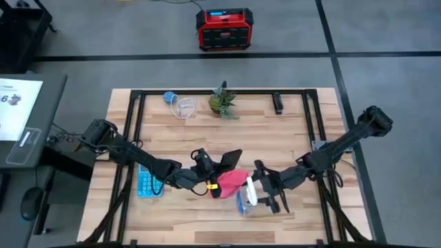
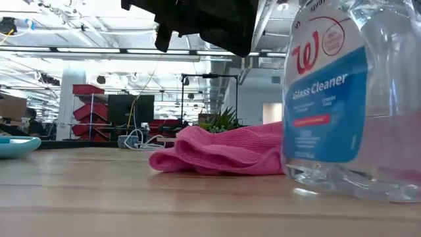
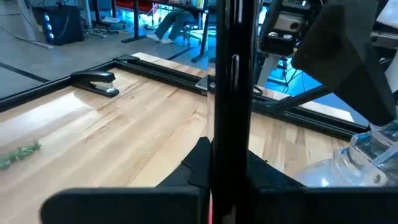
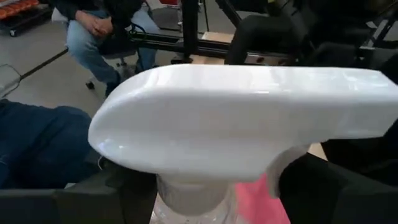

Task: Apply microfiber cloth
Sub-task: Spray the back of the cellphone using the spray bottle

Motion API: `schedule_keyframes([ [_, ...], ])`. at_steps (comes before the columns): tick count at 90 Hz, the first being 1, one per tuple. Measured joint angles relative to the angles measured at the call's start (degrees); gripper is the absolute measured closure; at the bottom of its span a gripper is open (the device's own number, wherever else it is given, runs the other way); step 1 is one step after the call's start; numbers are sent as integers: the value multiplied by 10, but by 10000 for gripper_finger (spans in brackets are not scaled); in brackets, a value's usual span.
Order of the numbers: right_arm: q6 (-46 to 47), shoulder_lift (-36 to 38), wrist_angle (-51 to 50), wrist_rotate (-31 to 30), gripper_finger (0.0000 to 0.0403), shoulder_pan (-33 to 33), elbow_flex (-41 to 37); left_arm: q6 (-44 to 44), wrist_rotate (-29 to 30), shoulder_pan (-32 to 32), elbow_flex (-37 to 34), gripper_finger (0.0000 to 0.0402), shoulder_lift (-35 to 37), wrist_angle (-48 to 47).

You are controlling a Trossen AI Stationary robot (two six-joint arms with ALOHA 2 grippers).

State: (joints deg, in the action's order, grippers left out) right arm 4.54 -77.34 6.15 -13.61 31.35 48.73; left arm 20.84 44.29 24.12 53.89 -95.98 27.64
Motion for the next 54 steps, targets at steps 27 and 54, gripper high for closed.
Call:
schedule_keyframes([
  [27,-18,-4,56,5,142,-2,-4,0,0,0,0,393,0,0],
  [54,1,-8,60,13,142,-12,-3,0,0,2,0,393,0,0],
])
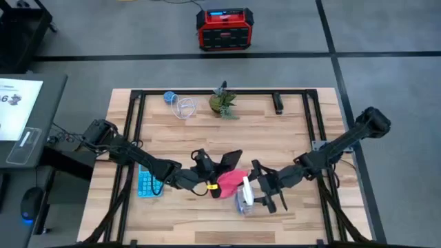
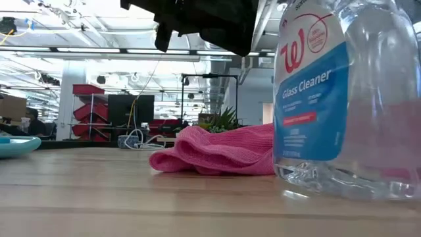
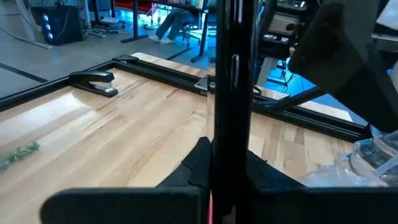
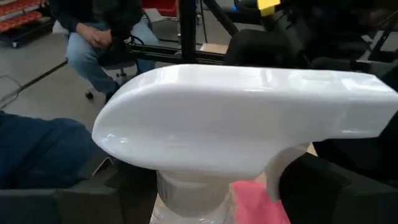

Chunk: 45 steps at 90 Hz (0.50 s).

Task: Apply microfiber cloth
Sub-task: Spray the back of the cellphone using the spray bottle

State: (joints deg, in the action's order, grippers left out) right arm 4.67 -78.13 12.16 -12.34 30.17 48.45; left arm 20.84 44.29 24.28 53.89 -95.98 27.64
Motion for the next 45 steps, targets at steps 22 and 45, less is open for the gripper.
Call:
schedule_keyframes([
  [22,-9,0,-3,3,115,0,0,0,0,1,0,393,0,0],
  [45,-62,1,-5,3,19,0,3,0,0,1,0,393,0,0],
])
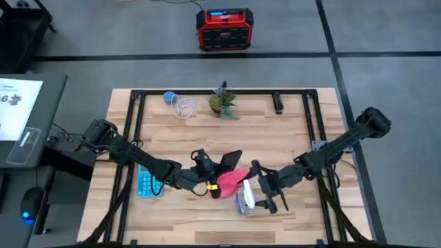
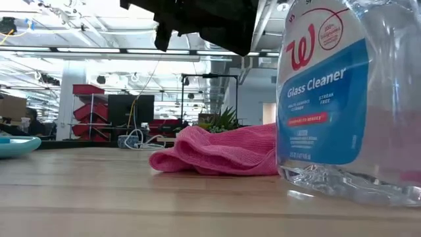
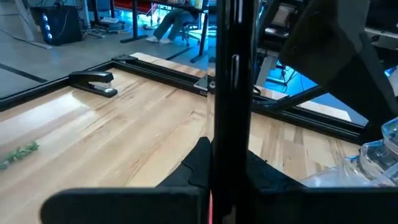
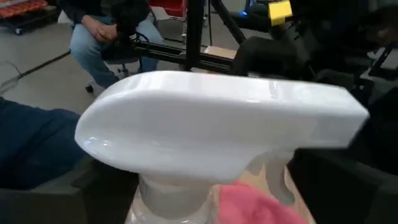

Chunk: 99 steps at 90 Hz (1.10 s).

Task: Apply microfiber cloth
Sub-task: Spray the back of the cellphone using the spray bottle

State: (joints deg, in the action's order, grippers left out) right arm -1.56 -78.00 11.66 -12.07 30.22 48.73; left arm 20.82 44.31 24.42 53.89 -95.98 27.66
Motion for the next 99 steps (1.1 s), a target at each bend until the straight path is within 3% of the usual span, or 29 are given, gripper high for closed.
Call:
schedule_keyframes([
  [23,46,2,-224,-141,17,16,80,-2,0,0,0,393,0,0],
  [52,252,3,-578,-268,17,25,183,-8,0,3,0,393,0,-1],
  [84,485,1,-818,-344,17,85,235,-19,0,6,0,393,0,-5],
  [99,484,1,-841,-366,17,90,237,-24,0,6,0,393,0,-5],
])
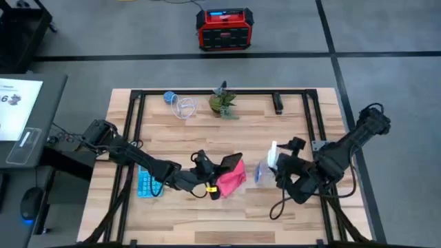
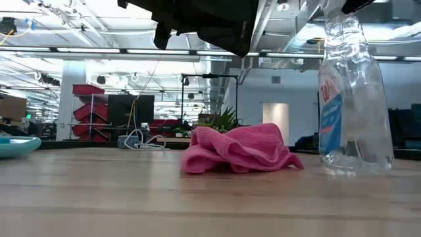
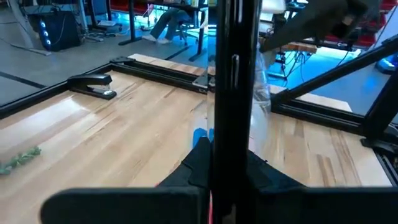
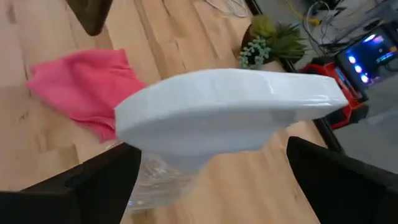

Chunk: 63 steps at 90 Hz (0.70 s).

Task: Apply microfiber cloth
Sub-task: Spray the back of the cellphone using the spray bottle

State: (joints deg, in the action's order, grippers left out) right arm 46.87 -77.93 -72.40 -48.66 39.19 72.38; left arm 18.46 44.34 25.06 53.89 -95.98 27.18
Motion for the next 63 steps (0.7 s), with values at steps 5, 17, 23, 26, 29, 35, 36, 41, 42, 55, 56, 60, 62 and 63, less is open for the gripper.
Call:
schedule_keyframes([
  [5,-6,0,-9,-2,17,-3,0,0,0,0,0,393,0,0],
  [17,45,3,-101,-3,17,-11,0,0,0,0,0,393,0,0],
  [23,104,3,-166,-1,17,-16,1,0,0,0,0,393,0,1],
  [26,131,3,-184,2,17,-17,1,0,0,0,0,393,0,0],
  [29,139,4,-181,6,17,-19,-1,0,0,0,0,393,0,0],
  [35,136,10,-165,8,17,-17,-1,0,0,0,0,393,0,-3],
  [36,136,10,-165,9,17,-16,0,1,0,0,0,393,0,-4],
  [41,138,11,-171,21,17,-12,7,2,0,0,0,393,0,-8],
  [42,139,12,-172,24,17,-10,9,2,0,0,0,393,0,-9],
  [55,158,11,-166,64,17,32,21,10,0,0,0,393,0,-21],
  [56,160,11,-164,65,17,36,21,10,0,0,0,393,0,-23],
  [60,169,11,-156,68,17,56,21,11,-1,0,0,393,0,-35],
  [62,175,11,-150,68,17,67,21,11,-1,0,0,393,0,-41],
  [63,177,11,-146,68,17,72,21,11,-1,0,0,393,-1,-43],
])
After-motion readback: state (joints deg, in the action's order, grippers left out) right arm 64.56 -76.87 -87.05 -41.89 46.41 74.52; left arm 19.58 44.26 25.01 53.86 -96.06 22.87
